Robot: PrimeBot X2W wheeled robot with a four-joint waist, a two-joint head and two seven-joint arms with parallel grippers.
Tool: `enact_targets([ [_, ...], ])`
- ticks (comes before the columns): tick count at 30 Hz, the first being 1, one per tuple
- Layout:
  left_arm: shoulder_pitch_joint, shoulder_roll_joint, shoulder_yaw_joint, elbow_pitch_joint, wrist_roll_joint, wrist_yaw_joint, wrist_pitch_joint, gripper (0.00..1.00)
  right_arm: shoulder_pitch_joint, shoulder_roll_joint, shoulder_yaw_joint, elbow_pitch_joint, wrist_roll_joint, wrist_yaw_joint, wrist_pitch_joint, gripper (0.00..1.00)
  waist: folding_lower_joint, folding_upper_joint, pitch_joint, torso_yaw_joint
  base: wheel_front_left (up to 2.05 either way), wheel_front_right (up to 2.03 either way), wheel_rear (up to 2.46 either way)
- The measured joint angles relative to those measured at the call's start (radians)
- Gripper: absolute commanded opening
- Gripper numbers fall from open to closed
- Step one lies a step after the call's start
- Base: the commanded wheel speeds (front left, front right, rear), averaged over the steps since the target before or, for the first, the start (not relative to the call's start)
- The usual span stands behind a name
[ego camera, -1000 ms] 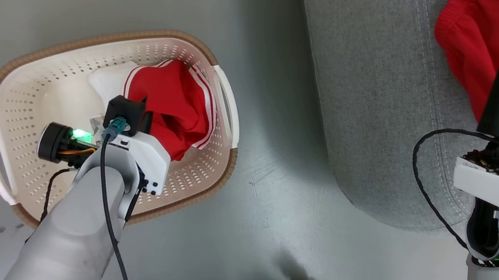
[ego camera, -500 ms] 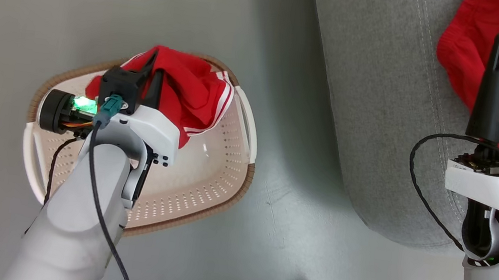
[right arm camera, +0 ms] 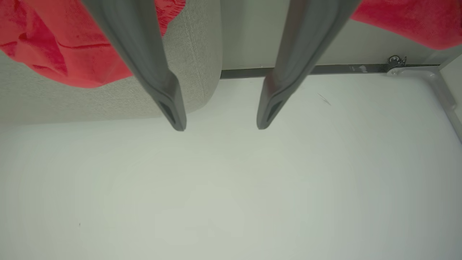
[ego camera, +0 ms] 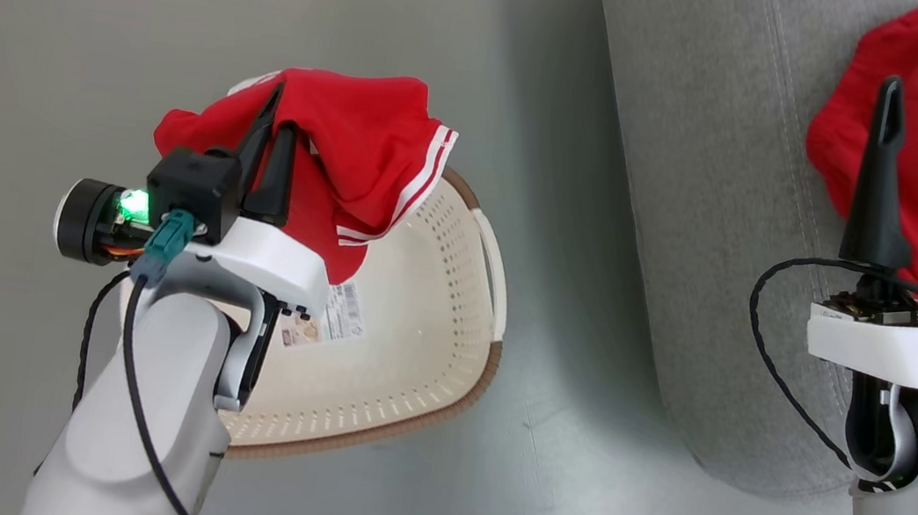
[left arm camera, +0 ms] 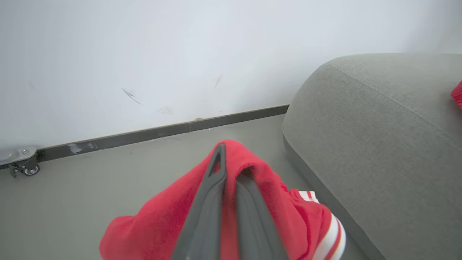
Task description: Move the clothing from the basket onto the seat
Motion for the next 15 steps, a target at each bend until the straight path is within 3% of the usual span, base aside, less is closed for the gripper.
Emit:
enact_targets([
  [15,0.127,0.009,0.04,-0.192,0.004,0.009,0.0,0.0,0.042,-0.019,0.039,0.062,-0.009,0.0,0.0,1.0,0.0,0.0,-0.141,0.069,0.0,0.0,0.0],
])
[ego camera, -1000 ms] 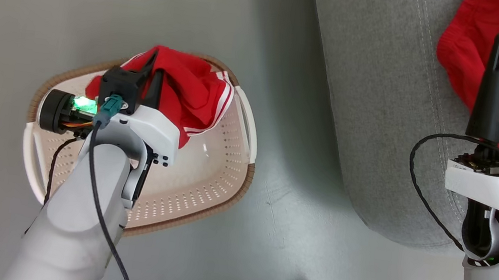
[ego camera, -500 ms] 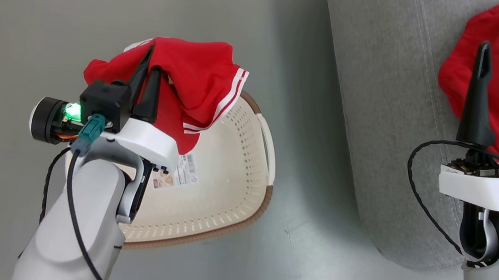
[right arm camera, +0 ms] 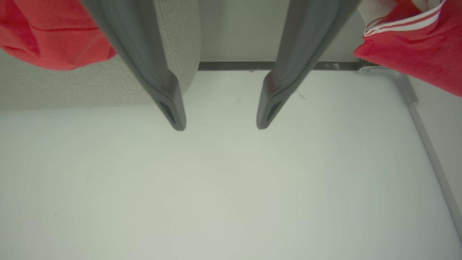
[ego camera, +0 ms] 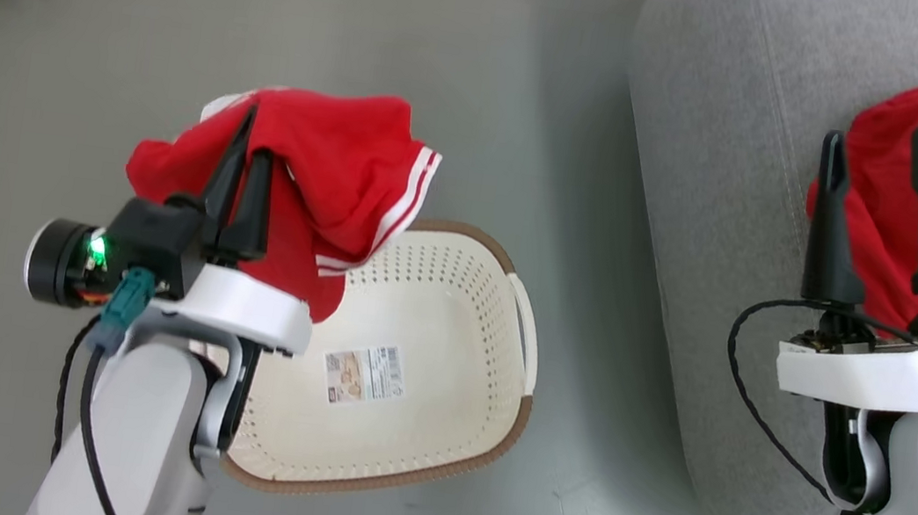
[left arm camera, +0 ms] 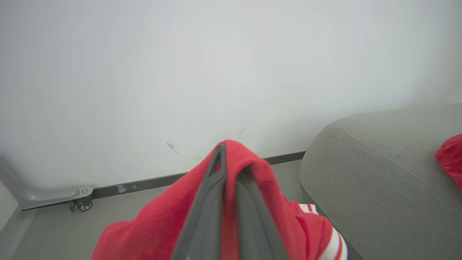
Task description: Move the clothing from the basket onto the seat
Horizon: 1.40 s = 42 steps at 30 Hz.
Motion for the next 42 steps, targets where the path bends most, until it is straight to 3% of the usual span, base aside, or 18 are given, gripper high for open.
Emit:
enact_targets([
  [15,0.13,0.015,0.005,-0.112,0.013,-0.002,0.0,0.0,0.085,-0.033,0.07,0.064,-0.002,0.0,0.0,1.0,0.0,0.0,-0.167,0.074,0.0,0.0,0.0],
  [27,0.156,0.014,-0.028,-0.154,0.015,-0.047,0.0,0.0,0.16,-0.06,0.129,0.093,0.001,0.0,0.001,1.0,0.0,0.0,-0.288,0.128,0.0,0.0,0.0],
  [33,0.16,0.008,-0.062,-0.162,0.014,-0.082,0.0,0.0,0.199,-0.067,0.173,0.095,0.012,0.0,0.007,1.0,0.0,0.0,-0.338,0.148,0.0,0.0,0.0],
  [42,0.162,-0.002,-0.132,-0.191,-0.001,-0.17,0.0,0.0,0.248,-0.11,0.283,0.097,0.012,0.0,0.054,1.0,0.0,0.0,-0.401,0.169,0.0,0.0,0.0],
])
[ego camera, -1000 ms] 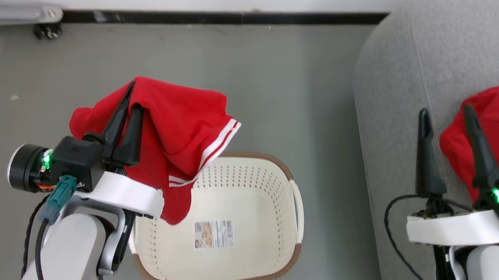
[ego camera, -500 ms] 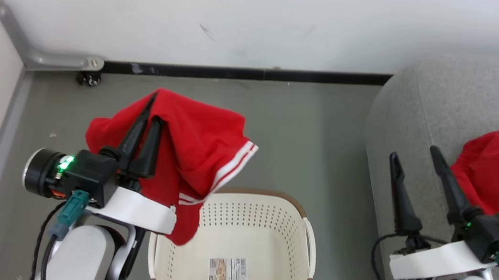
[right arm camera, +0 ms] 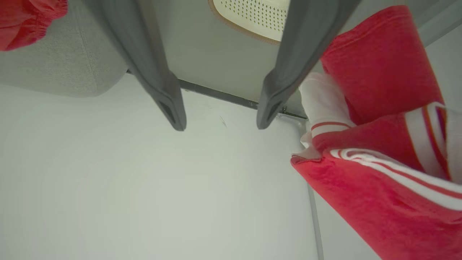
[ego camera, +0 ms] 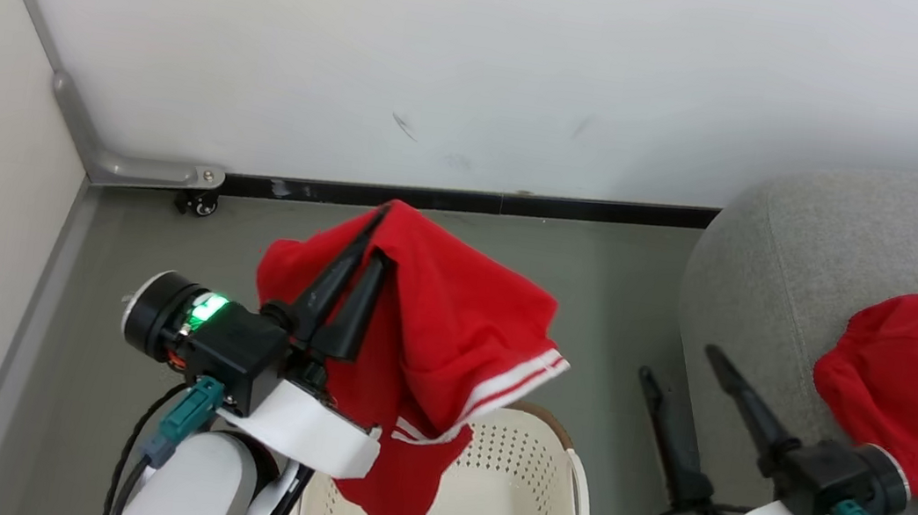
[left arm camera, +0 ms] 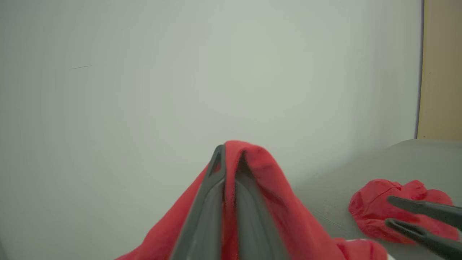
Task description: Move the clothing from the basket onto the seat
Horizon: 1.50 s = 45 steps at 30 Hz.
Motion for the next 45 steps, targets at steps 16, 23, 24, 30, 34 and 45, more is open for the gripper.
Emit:
enact_targets([
  [16,-0.005,-0.004,-0.076,-0.025,-0.006,-0.052,-0.002,0.0,-0.062,-0.12,0.301,-0.006,0.0,0.0,0.089,1.0,0.0,0.0,-0.023,0.006,0.0,0.0,0.0],
  [23,-0.01,-0.005,-0.1,-0.026,-0.012,-0.061,-0.002,0.0,-0.151,-0.154,0.401,0.016,-0.008,0.0,0.111,1.0,0.0,0.0,-0.015,0.008,0.0,0.0,0.0],
  [24,-0.013,-0.005,-0.105,-0.026,-0.012,-0.061,-0.002,0.0,-0.165,-0.157,0.413,0.023,-0.015,0.0,0.112,1.0,0.0,0.0,-0.014,0.009,0.0,0.0,0.0],
  [30,-0.029,-0.008,-0.13,-0.027,-0.02,-0.069,-0.002,0.0,-0.249,-0.168,0.48,0.068,-0.049,0.0,0.115,1.0,0.0,0.0,-0.007,0.017,0.0,0.0,0.0],
  [34,-0.029,-0.008,-0.139,-0.027,-0.022,-0.073,-0.002,0.0,-0.282,-0.166,0.511,0.088,-0.055,0.0,0.115,1.0,0.0,0.0,-0.004,0.021,0.0,0.0,0.0],
  [45,-0.029,-0.01,-0.136,0.024,-0.058,-0.077,-0.002,0.0,-0.337,-0.127,0.569,0.15,-0.051,0.0,0.072,0.06,0.0,0.0,0.008,0.032,0.0,0.0,0.0],
])
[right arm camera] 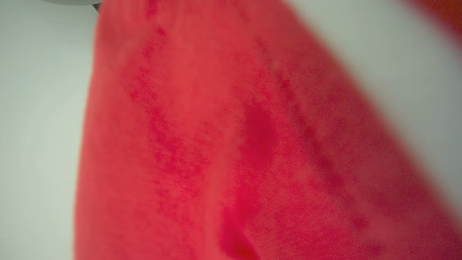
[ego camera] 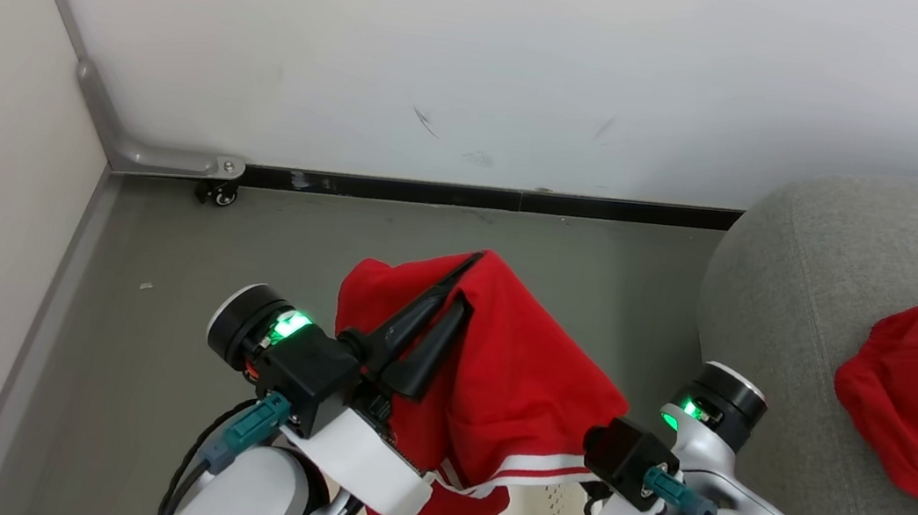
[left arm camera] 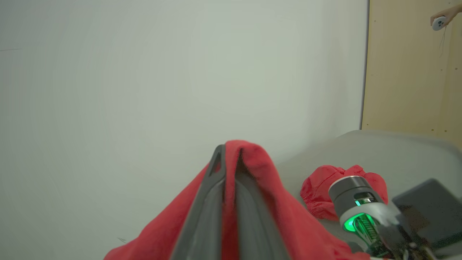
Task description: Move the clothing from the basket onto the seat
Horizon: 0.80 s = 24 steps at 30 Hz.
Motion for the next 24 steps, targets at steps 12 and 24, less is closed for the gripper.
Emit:
enact_targets([
  [12,0.001,0.013,0.053,0.113,-0.025,0.0,0.0,0.0,0.0,0.005,0.017,0.041,0.043,0.0,-0.057,0.0,0.0,0.0,0.006,-0.035,0.0,0.0,0.0],
  [24,0.009,0.028,0.078,0.212,-0.05,0.0,0.0,0.0,0.029,0.008,-0.041,0.041,0.119,0.0,-0.092,0.0,0.0,0.0,-0.001,-0.077,0.0,0.0,0.0],
])
